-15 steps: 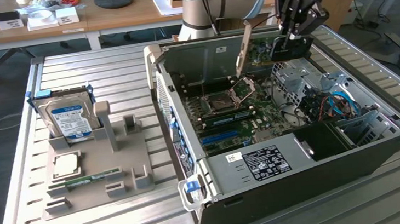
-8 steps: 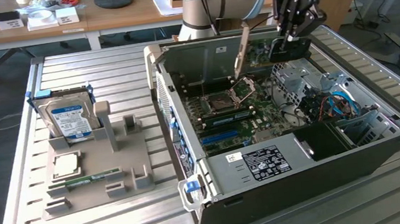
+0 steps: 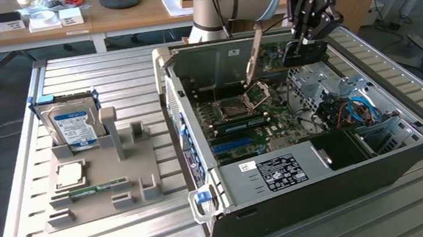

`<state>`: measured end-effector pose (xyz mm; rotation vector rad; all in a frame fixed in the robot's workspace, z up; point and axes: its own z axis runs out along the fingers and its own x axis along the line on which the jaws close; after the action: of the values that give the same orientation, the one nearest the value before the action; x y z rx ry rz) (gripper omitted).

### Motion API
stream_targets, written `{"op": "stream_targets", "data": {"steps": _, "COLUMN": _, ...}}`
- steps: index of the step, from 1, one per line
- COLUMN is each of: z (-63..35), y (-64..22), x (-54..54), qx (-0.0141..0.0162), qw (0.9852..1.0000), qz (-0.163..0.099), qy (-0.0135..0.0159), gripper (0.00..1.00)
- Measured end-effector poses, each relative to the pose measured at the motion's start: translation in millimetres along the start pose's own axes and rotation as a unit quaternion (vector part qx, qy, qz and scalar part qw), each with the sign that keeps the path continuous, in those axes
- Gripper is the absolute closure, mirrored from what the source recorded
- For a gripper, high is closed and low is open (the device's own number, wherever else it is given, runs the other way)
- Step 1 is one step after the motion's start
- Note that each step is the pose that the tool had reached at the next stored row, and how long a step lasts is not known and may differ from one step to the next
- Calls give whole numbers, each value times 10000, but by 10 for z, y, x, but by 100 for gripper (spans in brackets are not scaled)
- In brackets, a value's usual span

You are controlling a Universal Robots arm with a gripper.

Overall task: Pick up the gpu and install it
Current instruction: 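Insert the gpu into the slot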

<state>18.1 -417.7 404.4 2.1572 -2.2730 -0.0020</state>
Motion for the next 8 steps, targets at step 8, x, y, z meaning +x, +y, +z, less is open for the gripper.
{"op": "stream_targets", "data": {"steps": 8, "z": 11, "y": 60, "x": 3, "qx": 14, "qw": 10000, "qz": -5, "qy": -2, "gripper": 73}}
